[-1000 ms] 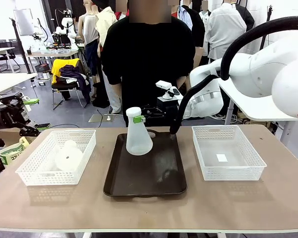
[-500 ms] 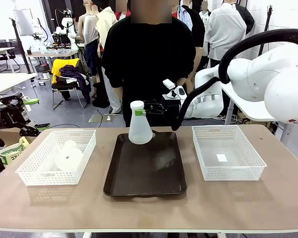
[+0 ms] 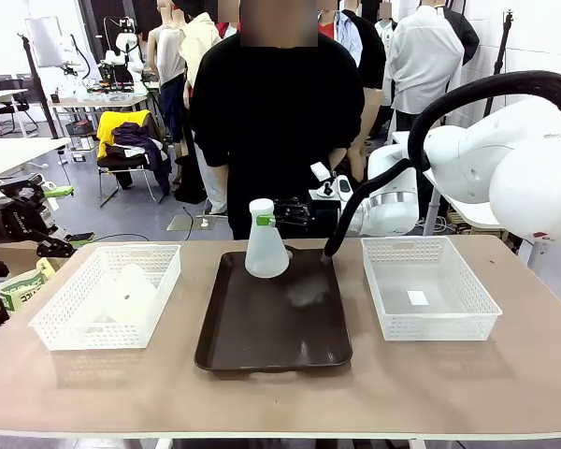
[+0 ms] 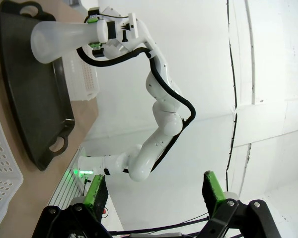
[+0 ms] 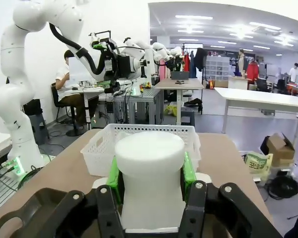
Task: Prepare the laboratory tools.
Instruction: Place the picked Big flask upright in the Handle tray as instructed by the person.
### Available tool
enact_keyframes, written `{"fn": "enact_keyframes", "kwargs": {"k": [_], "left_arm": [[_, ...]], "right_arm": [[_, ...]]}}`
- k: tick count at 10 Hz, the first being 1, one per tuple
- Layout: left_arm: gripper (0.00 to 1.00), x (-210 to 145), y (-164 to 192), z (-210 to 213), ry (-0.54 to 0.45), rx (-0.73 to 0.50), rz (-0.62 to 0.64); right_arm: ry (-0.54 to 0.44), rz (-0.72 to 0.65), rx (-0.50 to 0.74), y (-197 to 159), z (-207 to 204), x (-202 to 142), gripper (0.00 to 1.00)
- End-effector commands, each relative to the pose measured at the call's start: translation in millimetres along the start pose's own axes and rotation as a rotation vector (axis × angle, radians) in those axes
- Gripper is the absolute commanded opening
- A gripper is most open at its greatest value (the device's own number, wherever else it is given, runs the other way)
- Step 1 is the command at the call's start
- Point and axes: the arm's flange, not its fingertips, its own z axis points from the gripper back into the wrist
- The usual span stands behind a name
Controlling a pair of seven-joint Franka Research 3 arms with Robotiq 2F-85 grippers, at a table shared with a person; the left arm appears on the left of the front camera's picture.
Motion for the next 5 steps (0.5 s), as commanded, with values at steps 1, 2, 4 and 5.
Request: {"fn": "enact_keyframes", "kwargs": {"k": [1, 2, 4, 5], "left_arm": [[1.0, 0, -2, 1, 0.003, -0.005, -0.008], [1.0, 0, -2, 1, 0.003, -0.005, -0.008], [1.0, 0, -2, 1, 0.003, -0.005, -0.008], [1.0, 0, -2, 1, 0.003, -0.005, -0.008]], "right_arm": [[-0.017, -0.012, -0.041, 2, 5, -5, 0.0], [-0.017, -0.03, -0.046, 4, 10, -11, 0.0], [-0.031, -0.055, -0.056, 9, 15, -19, 0.0], [-0.038, -0.062, -0.06, 10, 17, -20, 0.05]]}}
